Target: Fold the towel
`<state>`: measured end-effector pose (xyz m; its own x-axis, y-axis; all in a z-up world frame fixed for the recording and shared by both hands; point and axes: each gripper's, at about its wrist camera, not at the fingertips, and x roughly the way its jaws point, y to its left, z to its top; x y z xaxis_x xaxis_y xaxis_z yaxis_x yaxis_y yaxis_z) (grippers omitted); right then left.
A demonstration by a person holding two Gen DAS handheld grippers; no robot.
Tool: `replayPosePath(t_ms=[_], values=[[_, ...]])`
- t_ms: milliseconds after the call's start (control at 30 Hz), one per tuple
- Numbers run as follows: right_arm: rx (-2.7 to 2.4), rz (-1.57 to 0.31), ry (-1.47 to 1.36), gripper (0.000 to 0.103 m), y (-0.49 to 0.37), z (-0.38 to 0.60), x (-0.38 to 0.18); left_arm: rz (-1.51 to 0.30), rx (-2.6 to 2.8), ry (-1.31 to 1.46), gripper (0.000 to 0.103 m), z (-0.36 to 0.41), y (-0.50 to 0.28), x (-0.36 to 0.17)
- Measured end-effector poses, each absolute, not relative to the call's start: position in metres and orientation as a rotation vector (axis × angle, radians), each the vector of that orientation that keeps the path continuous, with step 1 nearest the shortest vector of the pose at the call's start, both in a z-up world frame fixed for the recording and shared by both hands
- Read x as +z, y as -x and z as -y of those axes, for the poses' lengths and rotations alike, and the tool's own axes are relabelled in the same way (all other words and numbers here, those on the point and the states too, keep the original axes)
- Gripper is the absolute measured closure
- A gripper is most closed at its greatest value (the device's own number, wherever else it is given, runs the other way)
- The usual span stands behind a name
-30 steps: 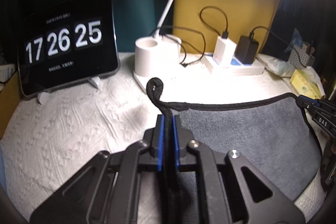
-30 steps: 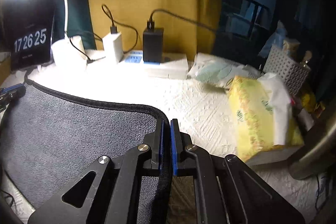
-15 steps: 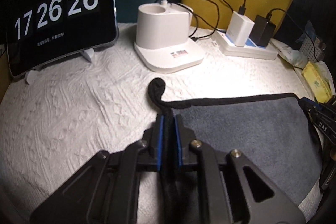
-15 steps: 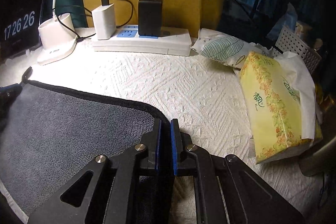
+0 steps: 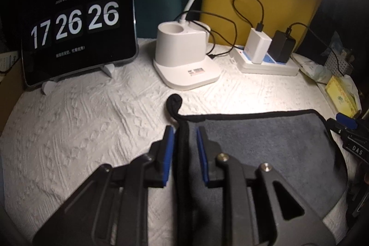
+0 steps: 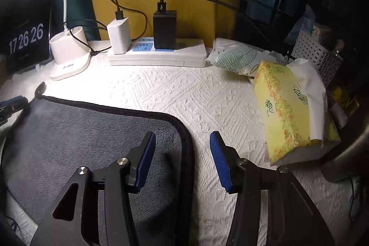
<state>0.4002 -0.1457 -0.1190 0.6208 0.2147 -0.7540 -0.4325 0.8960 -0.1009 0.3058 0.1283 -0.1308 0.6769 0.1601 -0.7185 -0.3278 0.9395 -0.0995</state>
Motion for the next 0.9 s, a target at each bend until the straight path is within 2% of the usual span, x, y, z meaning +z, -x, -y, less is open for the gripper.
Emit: replayPosePath(t_ms=[133, 167, 200, 267, 900], values=[[0.384, -0.811, 0.281, 0.051, -0.389, 0.146, -0.111, -0.772, 0.285, 0.205, 0.076, -0.123, -0.295, -0.124], [0.385, -0.809, 0.281, 0.05, -0.386, 0.146, -0.109, -0.768, 0.278, 0.21, 0.062, -0.122, -0.291, -0.122], [0.385, -0.806, 0.279, 0.05, -0.383, 0.147, -0.107, -0.765, 0.275, 0.217, 0.04, -0.121, -0.29, -0.121], [0.386, -0.802, 0.276, 0.05, -0.377, 0.148, -0.104, -0.749, 0.248, 0.247, 0.03, -0.119, -0.285, -0.118], [0.394, -0.736, 0.268, 0.05, -0.321, 0.159, -0.066, -0.69, 0.224, 0.233, 0.029, -0.096, -0.235, -0.087]])
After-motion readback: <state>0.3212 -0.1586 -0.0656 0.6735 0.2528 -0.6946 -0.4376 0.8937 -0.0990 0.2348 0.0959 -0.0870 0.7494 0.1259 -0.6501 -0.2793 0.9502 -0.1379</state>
